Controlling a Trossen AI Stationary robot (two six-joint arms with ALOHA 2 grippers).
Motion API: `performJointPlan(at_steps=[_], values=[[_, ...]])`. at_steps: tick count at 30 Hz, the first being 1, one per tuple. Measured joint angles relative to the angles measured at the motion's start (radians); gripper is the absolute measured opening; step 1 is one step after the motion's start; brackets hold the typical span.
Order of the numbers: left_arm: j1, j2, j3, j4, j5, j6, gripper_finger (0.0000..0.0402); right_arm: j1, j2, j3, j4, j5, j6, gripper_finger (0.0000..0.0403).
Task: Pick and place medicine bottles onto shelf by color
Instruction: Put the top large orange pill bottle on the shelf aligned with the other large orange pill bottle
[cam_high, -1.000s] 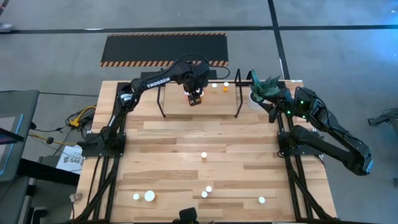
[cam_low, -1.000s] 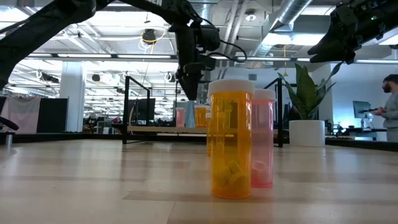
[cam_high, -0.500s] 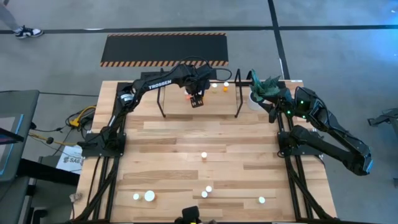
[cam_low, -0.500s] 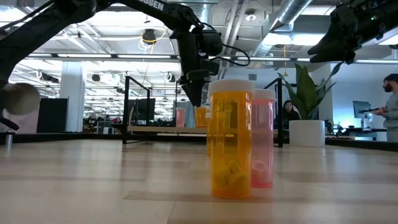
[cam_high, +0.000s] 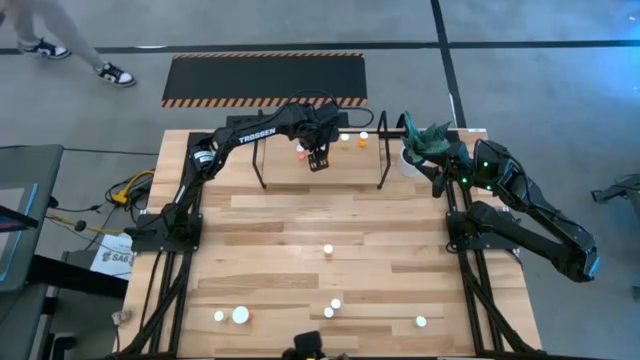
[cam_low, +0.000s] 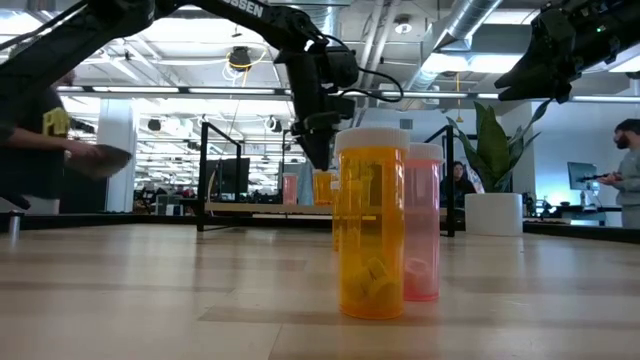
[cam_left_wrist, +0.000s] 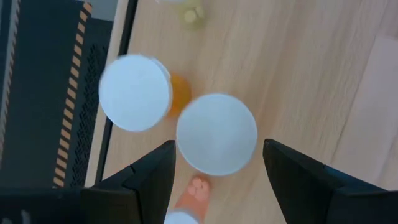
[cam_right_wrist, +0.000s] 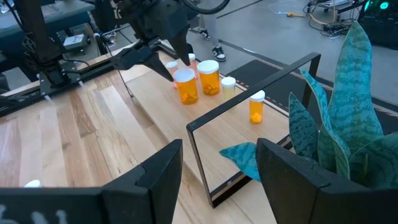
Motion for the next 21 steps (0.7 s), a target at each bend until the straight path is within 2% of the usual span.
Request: performJointPlan(at_steps=[8, 21], values=[[0.0, 0.0, 0.0, -0.089, -0.005, 0.016, 0.0229, 0.0, 0.0, 0.0, 0.0, 0.0, 0.0, 0.0226], [0.0, 0.029, 0.0, -0.033, 0.0, 0.041, 0.0229, 0.0, 0.0, 0.0, 0.0, 0.0, 0.0, 0.0226]])
